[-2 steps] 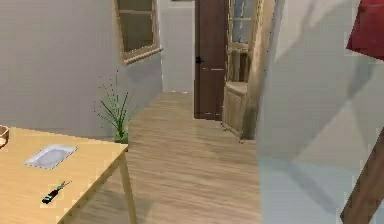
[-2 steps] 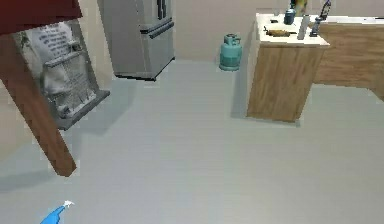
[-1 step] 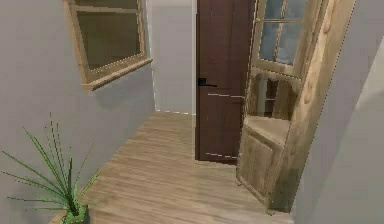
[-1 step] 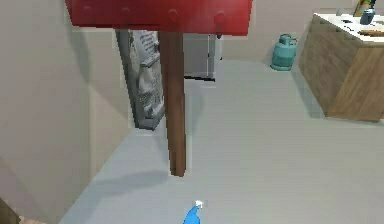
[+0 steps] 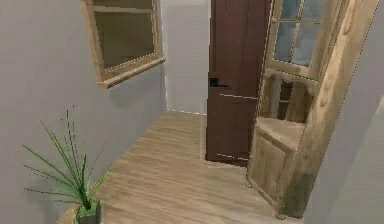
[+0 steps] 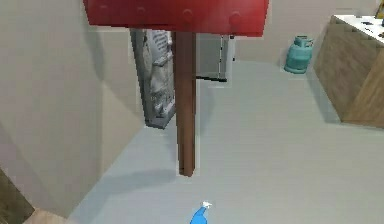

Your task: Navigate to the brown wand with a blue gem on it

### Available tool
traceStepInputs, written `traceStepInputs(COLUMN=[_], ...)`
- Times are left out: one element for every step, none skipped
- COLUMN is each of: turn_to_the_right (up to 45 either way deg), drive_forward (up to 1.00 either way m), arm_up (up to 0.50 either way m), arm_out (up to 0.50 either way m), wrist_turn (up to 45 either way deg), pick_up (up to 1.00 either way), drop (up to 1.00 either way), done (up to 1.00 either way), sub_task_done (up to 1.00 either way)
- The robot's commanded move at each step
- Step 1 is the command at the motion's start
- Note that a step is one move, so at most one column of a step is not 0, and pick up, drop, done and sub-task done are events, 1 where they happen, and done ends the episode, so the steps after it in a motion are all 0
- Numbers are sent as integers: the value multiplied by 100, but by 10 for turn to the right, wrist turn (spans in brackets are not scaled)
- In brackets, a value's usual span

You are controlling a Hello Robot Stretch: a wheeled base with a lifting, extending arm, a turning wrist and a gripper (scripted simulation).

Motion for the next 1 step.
traceStepInputs(turn_to_the_right=[0], drive_forward=[30], arm_up=[0], arm_out=[0], wrist_turn=[0], pick_up=[0], drop=[0], done=[0], sub_task_done=[0])
